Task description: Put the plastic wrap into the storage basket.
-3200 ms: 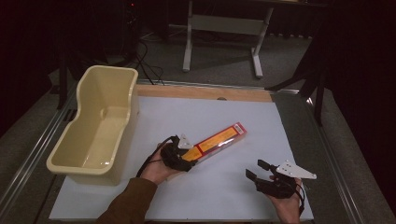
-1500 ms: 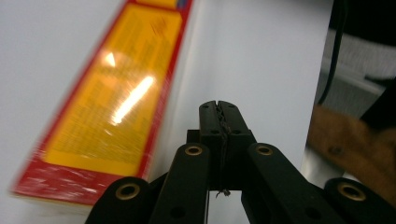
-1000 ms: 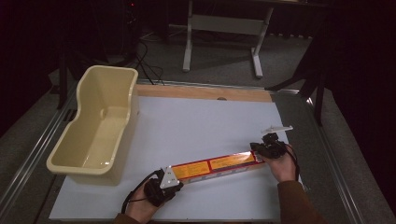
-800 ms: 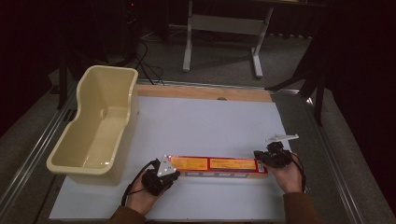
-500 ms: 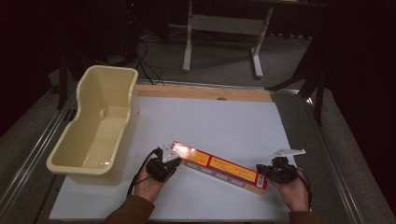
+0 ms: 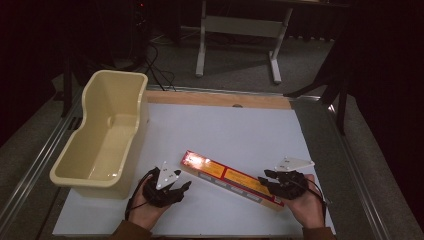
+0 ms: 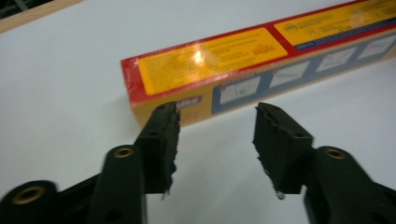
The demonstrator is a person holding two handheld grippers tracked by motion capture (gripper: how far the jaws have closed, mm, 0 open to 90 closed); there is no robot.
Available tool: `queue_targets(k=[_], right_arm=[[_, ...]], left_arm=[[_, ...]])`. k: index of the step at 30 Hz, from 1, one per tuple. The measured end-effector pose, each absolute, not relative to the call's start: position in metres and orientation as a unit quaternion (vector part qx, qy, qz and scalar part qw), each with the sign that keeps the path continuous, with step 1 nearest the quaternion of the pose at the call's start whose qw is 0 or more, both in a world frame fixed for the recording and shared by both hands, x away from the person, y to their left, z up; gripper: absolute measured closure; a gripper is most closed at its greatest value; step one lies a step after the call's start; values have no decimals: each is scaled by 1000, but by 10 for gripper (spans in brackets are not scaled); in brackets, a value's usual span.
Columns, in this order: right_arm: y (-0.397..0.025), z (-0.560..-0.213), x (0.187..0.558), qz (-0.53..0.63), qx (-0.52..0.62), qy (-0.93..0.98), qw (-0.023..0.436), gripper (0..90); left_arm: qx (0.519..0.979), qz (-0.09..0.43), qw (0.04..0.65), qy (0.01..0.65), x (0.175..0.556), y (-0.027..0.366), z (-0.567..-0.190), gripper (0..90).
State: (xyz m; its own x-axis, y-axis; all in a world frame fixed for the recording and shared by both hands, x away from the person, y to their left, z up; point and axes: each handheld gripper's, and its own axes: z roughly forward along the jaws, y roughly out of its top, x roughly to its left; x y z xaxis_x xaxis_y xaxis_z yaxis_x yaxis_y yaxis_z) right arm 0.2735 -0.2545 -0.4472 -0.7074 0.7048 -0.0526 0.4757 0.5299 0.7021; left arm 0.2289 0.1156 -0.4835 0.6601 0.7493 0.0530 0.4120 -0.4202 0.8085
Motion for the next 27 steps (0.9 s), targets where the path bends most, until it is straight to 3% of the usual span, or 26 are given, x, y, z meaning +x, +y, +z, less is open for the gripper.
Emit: queue_targets(k=[4,8,27], right_arm=[[-238,-440,281,342,327,864,172,452],[-221,-440,289,327,292,884,160,389],[-157,-464,328,178,181,965,67,264]], left_arm=[[813,225,395,364,221,126,-485,363],[811,227,399,363,215,134,-487,335],[810,224,397,369,215,141,-495,339]])
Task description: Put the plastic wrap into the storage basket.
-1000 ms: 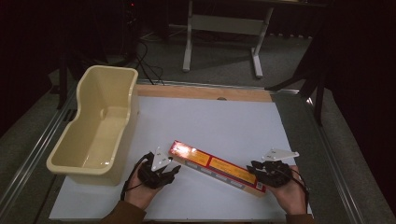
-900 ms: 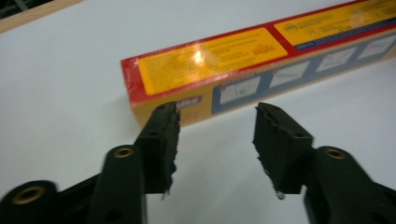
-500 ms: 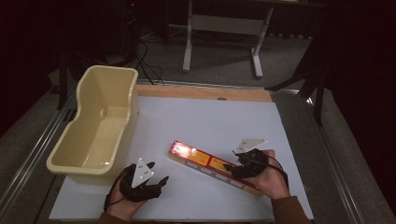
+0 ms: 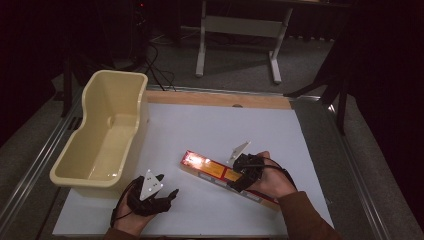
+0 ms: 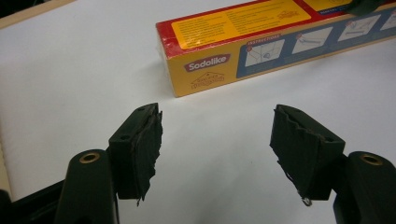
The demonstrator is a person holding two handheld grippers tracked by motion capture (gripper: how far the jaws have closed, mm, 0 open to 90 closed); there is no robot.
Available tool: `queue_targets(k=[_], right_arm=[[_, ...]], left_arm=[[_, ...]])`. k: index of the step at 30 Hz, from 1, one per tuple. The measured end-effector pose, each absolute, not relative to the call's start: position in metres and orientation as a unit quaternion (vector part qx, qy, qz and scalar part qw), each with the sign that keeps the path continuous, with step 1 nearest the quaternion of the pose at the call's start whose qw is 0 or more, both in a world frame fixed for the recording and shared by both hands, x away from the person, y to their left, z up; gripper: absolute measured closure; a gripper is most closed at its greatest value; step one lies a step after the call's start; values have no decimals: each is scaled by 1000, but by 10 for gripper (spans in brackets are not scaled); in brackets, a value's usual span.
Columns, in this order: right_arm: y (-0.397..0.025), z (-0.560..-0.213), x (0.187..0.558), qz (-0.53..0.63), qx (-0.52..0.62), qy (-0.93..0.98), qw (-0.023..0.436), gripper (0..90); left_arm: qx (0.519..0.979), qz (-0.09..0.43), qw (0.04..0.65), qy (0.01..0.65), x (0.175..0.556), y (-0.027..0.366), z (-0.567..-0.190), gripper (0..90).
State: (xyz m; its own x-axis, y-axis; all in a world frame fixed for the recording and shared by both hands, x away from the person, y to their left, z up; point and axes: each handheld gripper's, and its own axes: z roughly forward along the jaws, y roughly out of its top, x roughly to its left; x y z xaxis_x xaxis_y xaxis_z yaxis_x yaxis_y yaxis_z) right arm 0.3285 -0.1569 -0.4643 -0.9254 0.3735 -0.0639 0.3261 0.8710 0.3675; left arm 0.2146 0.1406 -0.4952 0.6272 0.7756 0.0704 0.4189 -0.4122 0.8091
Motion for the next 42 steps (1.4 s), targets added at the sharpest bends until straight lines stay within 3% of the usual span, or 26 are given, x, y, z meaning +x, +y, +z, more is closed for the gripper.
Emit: queue_targets(k=[8,12,22,28,42], right_arm=[[-139,-478,340,130,166,977,42,284],[-126,-493,347,80,153,985,21,362],[-117,-489,355,24,204,979,-14,404],[-124,-486,356,30,257,964,-60,406],[-162,-460,363,164,381,906,-81,408]], left_arm=[[813,222,394,366,215,139,-496,347],[814,220,392,367,217,140,-497,347],[821,213,389,360,216,140,-497,346],[818,213,393,362,215,141,-496,341],[816,214,394,366,215,144,-496,332]])
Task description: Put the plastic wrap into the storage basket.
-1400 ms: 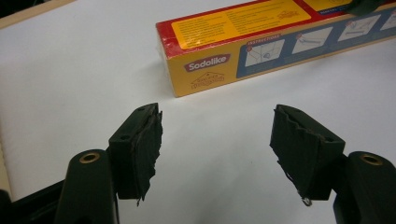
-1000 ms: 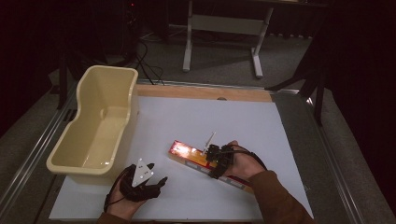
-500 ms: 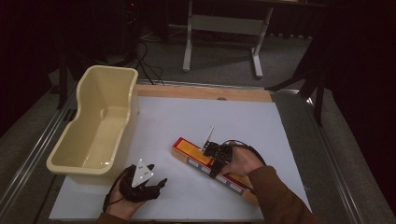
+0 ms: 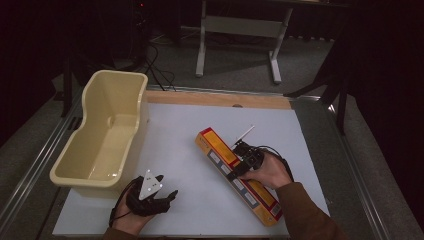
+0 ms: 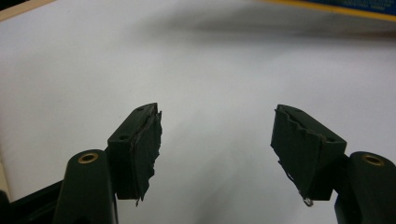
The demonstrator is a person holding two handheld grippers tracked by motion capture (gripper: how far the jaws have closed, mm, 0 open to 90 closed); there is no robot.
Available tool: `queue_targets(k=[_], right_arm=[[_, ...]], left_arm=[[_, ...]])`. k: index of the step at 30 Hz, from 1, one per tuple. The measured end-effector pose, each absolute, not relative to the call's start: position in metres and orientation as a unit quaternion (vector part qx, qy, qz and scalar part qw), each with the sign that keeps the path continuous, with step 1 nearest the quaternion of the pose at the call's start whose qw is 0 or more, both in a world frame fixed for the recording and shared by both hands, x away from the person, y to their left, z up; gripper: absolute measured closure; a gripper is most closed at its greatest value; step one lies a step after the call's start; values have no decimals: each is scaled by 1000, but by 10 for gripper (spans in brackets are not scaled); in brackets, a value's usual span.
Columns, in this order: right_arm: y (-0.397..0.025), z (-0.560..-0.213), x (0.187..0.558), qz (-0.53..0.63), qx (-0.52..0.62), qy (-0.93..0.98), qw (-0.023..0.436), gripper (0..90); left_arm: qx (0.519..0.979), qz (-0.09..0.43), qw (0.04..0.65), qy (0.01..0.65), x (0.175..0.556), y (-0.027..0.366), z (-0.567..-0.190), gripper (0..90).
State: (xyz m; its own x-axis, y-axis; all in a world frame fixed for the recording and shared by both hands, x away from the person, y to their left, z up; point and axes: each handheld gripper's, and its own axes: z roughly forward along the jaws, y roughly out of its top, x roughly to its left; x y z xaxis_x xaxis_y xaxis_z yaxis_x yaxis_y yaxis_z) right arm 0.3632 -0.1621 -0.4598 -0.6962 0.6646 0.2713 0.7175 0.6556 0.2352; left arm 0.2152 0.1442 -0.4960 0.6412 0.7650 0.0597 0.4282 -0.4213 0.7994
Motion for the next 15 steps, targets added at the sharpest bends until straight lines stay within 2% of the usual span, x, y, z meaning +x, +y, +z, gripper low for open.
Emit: queue_targets(k=[8,9,15], right_arm=[[-168,-444,358,-261,-407,-866,125,409],[-167,-440,358,-279,-409,-857,142,408],[-160,-431,356,-307,-404,-844,175,408]], left_arm=[[807,228,401,369,215,148,-495,349],[805,228,402,371,215,149,-495,361],[806,220,401,376,217,151,-497,378]])
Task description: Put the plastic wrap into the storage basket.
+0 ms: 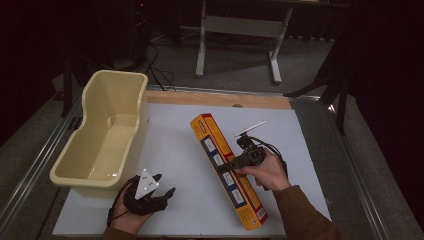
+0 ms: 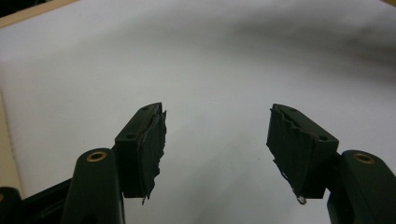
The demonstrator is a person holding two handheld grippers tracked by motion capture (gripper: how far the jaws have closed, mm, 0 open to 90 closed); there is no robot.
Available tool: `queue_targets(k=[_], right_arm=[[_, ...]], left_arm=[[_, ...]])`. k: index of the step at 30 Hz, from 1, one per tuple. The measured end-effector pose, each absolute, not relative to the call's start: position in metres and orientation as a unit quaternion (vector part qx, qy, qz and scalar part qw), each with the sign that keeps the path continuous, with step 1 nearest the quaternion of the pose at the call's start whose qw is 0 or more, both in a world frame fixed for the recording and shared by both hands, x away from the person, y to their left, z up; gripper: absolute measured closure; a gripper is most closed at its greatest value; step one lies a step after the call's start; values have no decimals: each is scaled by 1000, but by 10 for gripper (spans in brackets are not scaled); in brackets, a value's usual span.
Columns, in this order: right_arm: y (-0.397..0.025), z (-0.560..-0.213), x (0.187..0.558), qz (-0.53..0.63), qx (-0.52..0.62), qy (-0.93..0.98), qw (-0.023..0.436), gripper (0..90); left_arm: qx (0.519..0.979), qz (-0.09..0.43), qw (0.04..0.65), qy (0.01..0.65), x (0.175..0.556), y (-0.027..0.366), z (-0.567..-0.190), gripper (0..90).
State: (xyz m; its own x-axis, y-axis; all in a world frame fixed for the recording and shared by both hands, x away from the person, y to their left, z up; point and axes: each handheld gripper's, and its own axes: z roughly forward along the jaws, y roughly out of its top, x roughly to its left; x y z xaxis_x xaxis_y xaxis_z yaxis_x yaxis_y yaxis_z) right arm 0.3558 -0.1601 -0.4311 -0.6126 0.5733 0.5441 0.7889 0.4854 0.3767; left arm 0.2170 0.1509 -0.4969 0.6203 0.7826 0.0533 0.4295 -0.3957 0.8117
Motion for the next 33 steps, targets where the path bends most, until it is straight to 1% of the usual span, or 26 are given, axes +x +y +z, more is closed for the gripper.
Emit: queue_targets(k=[6,10,12,14,18,21,29,33], right_arm=[[-149,-421,357,-338,-404,-827,196,408],[-142,-411,357,-372,-401,-816,189,408],[-139,-406,358,-391,-403,-804,195,408],[-135,-399,360,-413,-405,-788,211,408],[-128,-393,363,-431,-410,-772,225,408],[-123,-390,366,-439,-408,-769,223,408],[-110,-371,380,-469,-409,-742,249,408],[-110,-365,384,-472,-412,-737,253,408]], left_arm=[[804,215,401,383,220,153,-499,379],[802,219,400,385,221,155,-499,369],[801,221,401,385,221,154,-499,359],[801,223,401,385,220,154,-499,349],[805,218,398,383,222,153,-500,317],[806,218,397,381,222,152,-500,314],[803,223,398,383,222,153,-500,309],[801,227,399,383,223,155,-500,309]])
